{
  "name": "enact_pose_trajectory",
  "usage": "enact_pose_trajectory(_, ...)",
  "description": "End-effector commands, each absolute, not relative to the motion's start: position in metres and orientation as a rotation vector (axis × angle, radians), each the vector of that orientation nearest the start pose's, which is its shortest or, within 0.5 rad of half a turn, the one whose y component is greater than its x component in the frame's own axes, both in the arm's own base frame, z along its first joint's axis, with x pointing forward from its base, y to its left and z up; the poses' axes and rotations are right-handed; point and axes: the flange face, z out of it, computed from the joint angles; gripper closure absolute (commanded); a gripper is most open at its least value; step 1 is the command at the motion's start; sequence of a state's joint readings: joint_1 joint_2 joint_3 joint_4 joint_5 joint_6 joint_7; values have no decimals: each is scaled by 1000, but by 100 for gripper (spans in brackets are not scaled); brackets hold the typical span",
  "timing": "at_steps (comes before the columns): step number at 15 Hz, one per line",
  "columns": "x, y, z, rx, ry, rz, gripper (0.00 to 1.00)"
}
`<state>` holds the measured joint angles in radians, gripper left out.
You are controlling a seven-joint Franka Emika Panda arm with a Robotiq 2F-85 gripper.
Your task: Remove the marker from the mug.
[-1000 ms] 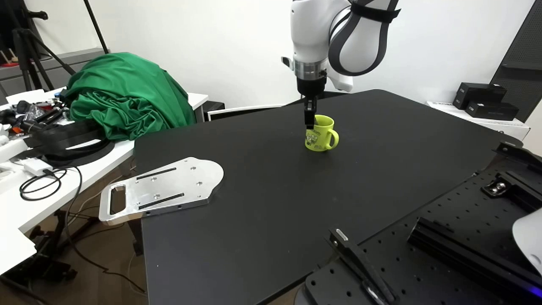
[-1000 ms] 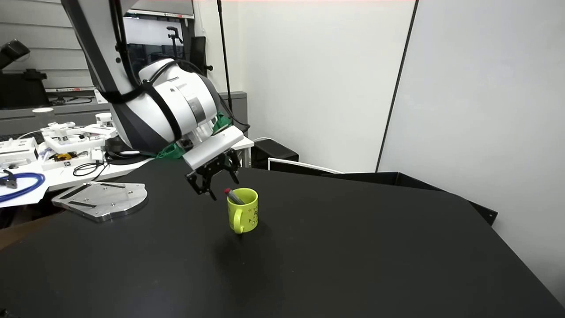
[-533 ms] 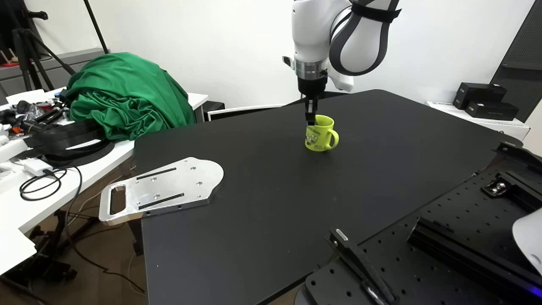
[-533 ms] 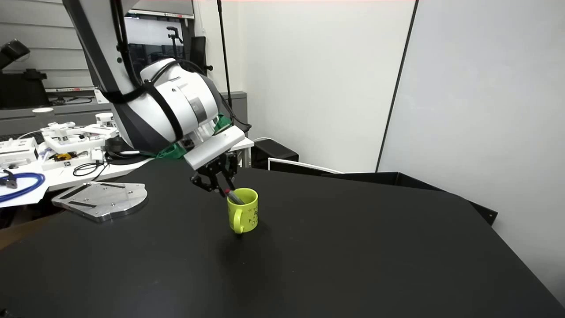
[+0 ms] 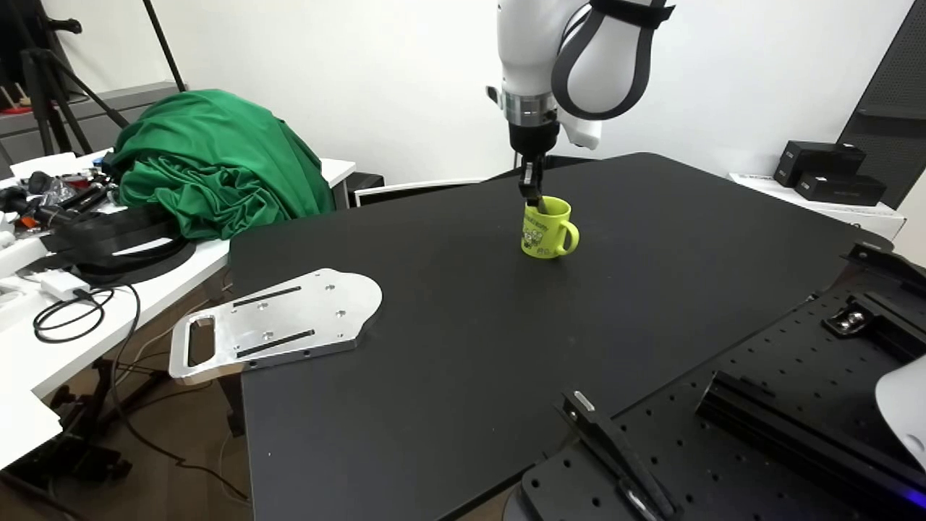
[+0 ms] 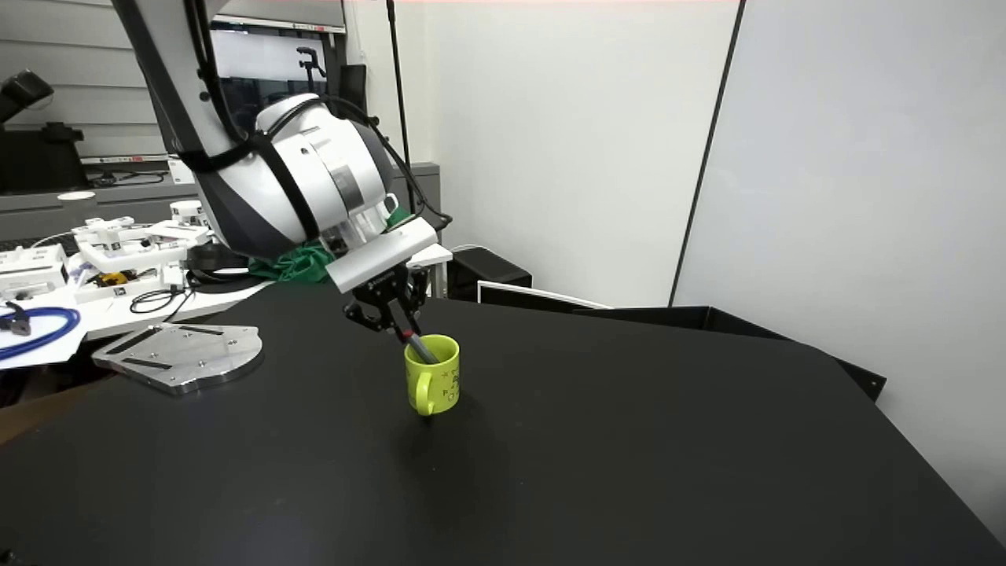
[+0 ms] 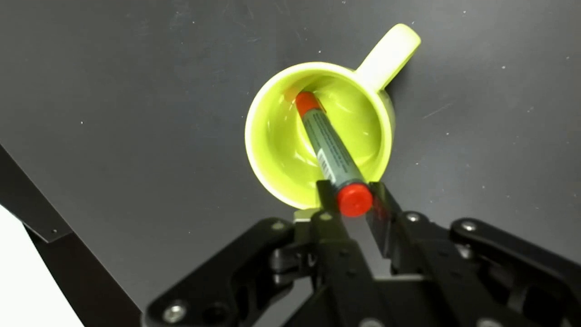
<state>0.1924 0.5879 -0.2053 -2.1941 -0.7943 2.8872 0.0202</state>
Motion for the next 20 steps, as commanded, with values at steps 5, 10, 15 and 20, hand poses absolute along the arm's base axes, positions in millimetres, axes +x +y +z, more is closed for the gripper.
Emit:
enact_pose_trajectory(5,564,21,202,-3343,-956,2,94)
enact_pose_trajectory(10,580,5,271,-3412,-822,-67,94)
enact_pose_trajectory(15,586,-48,311,-3482,-671,-91,94)
enact_pose_trajectory(20,580,-129,301,-3516,-434,53,94)
